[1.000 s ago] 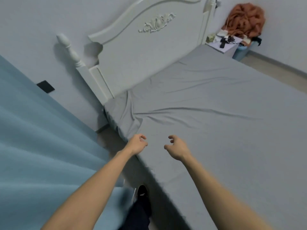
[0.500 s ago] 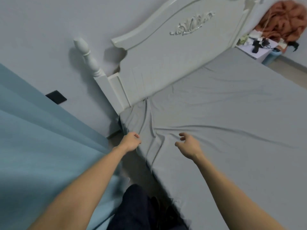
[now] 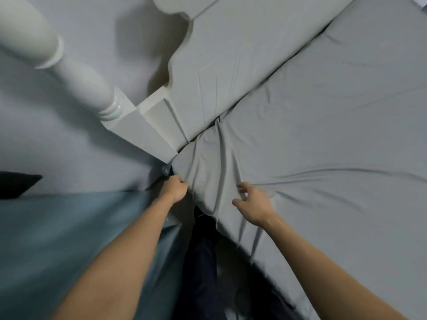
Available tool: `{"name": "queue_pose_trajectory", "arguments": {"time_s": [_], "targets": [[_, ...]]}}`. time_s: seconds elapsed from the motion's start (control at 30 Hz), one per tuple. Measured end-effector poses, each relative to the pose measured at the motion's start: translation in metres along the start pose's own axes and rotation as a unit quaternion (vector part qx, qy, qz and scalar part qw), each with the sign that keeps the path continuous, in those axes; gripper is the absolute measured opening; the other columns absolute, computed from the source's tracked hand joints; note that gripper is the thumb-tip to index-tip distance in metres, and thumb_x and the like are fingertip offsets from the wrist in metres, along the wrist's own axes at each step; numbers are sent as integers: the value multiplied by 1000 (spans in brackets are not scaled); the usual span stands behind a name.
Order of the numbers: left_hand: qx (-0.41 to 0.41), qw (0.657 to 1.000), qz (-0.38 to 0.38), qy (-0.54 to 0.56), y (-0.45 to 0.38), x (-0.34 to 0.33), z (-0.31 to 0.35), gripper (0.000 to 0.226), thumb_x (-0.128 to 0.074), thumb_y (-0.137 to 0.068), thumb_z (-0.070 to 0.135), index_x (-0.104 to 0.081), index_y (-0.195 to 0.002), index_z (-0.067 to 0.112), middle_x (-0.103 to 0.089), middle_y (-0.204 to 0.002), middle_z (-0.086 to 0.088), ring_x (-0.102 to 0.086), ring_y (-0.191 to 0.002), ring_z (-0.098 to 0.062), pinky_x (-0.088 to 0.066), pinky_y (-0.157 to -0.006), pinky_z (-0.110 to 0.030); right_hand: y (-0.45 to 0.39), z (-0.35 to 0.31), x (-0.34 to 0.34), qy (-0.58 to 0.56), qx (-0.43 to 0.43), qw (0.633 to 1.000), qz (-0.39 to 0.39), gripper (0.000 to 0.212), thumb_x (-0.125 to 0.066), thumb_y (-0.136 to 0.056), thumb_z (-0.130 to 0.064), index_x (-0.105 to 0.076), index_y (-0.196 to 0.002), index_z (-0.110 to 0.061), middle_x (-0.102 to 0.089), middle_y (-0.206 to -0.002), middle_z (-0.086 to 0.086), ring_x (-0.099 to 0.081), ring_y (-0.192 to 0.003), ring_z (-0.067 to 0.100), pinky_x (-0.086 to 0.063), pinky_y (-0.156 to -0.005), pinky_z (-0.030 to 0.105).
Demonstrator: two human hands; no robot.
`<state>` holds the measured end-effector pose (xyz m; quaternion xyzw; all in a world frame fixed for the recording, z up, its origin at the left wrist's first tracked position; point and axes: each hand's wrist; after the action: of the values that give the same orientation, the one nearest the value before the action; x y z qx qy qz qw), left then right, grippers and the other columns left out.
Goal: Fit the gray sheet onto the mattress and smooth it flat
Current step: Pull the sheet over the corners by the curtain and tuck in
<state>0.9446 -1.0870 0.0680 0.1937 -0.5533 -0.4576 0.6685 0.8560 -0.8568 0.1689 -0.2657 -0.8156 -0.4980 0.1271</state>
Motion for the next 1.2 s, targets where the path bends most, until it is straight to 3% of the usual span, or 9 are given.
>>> {"name": "queue_pose_trajectory", "arguments": {"time_s": [0.2,0.27,0.4,0.47,0.53,0.8,0.9,1.1,1.2], "targets": [[3,999,41,-12,-102,-1,-17,35,-47,-87,13,-61,-117,3,-62,-122,-23,-61,-107,-42,-51,-90,-42,-98,-20,-42,-7,-41,999,-18,55,-59,-91,-29,-45,-143,-20,-55,-138,-1,-60,-99,19,-43,-77,25],[-5,998,58,-6,-125,-11,-30,32,-45,-90,14,-61,-117,7,-63,-120,-23,-61,-106,-41,-50,-87,-41,-123,-17,-56,-19,-56,998,-30,55,-59,-91,-29,-45,-143,-18,-55,-138,1,-60,-107,21,-41,-79,24],[12,984,147,95,-153,-33,-51,17,-55,-93,24,-67,-103,19,-70,-100,-5,-65,-95,-32,-50,-80,-36,-159,-5,-83,-45,-86,994,-44,53,-60,-91,-27,-47,-142,-17,-56,-135,4,-57,-117,23,-49,-92,31],[42,960,181,207,-162,-39,-56,8,-62,-87,23,-69,-82,22,-69,-78,6,-69,-83,-27,-57,-78,-39,-172,0,-94,-55,-96,993,-41,52,-60,-90,-26,-49,-140,-17,-58,-134,4,-58,-116,24,-51,-96,35],[62,941,198,269,-169,-40,-60,20,-65,-83,19,-65,-64,27,-67,-65,11,-71,-73,-25,-60,-74,-44,-182,-1,-102,-63,-105,992,-33,50,-60,-90,-25,-50,-138,-16,-59,-131,5,-59,-114,24,-52,-95,36],[37,964,223,142,-173,-31,-75,16,-51,-90,17,-63,-81,24,-73,-88,-11,-67,-85,-30,-52,-73,-35,-222,-35,-117,-30,-59,998,-12,49,-60,-88,-25,-52,-136,-16,-62,-124,3,-59,-109,22,-48,-86,28],[82,957,232,153,-181,-22,-94,21,-44,-92,17,-64,-88,20,-72,-90,-13,-66,-87,-31,-45,-70,-31,-233,-40,-119,-15,-42,999,-8,50,-59,-88,-26,-51,-136,-17,-59,-128,4,-58,-109,22,-48,-83,28],[104,938,251,216,-214,-19,-114,17,-48,-88,19,-56,-74,24,-70,-73,0,-72,-77,-25,-58,-78,-43,-244,-31,-117,-11,-28,999,28,48,-58,-86,-25,-53,-133,-19,-57,-130,2,-57,-113,20,-53,-91,36],[114,915,281,264,-209,-21,-99,14,-53,-88,8,-64,-92,16,-71,-96,-8,-68,-95,-27,-54,-84,-35,-242,-20,-114,-5,-20,999,44,47,-58,-85,-26,-55,-131,-22,-58,-130,0,-57,-114,19,-53,-89,35]]}}
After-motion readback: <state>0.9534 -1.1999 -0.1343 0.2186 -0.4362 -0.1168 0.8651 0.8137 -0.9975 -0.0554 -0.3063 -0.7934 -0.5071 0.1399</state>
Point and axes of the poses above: each hand's wrist, its own y-axis away from the middle knuckle, its own x-axis out of the back of the hand, z = x × y
